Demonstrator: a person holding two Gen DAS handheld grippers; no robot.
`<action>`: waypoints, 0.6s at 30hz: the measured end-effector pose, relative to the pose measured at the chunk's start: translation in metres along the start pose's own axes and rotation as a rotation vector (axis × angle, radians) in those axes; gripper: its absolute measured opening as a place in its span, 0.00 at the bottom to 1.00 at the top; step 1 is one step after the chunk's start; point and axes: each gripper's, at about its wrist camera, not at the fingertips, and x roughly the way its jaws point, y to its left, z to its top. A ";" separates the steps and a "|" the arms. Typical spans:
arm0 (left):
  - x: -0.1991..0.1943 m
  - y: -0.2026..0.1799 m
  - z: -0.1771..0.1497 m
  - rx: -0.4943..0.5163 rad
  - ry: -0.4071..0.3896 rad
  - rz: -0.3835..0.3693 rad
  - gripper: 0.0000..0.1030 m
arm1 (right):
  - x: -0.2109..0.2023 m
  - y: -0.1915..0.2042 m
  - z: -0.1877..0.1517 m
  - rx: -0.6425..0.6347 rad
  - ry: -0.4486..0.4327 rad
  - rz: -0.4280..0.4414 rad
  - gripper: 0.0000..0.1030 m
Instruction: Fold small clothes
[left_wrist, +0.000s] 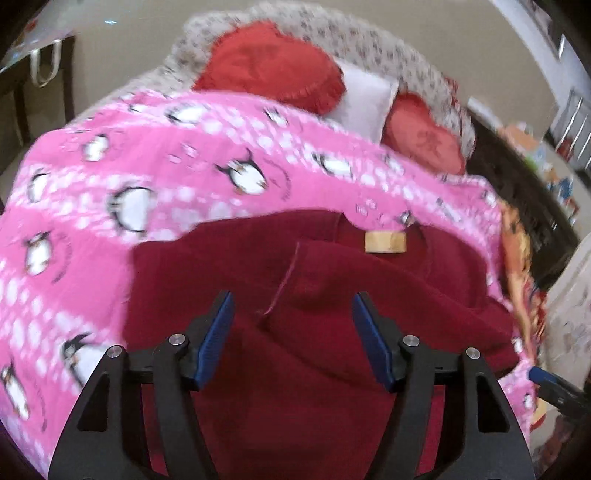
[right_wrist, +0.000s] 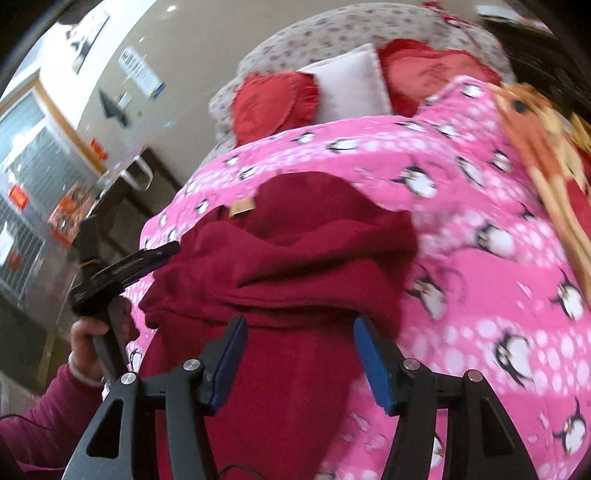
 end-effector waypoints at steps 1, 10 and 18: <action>0.010 -0.002 0.001 0.005 0.027 0.002 0.64 | -0.004 -0.007 -0.002 0.018 -0.006 -0.001 0.56; -0.008 -0.028 0.009 0.074 0.008 -0.043 0.09 | -0.005 -0.025 0.000 0.009 -0.035 -0.072 0.58; -0.069 0.027 0.018 -0.097 -0.044 -0.086 0.08 | 0.039 -0.012 -0.001 -0.147 0.024 -0.164 0.62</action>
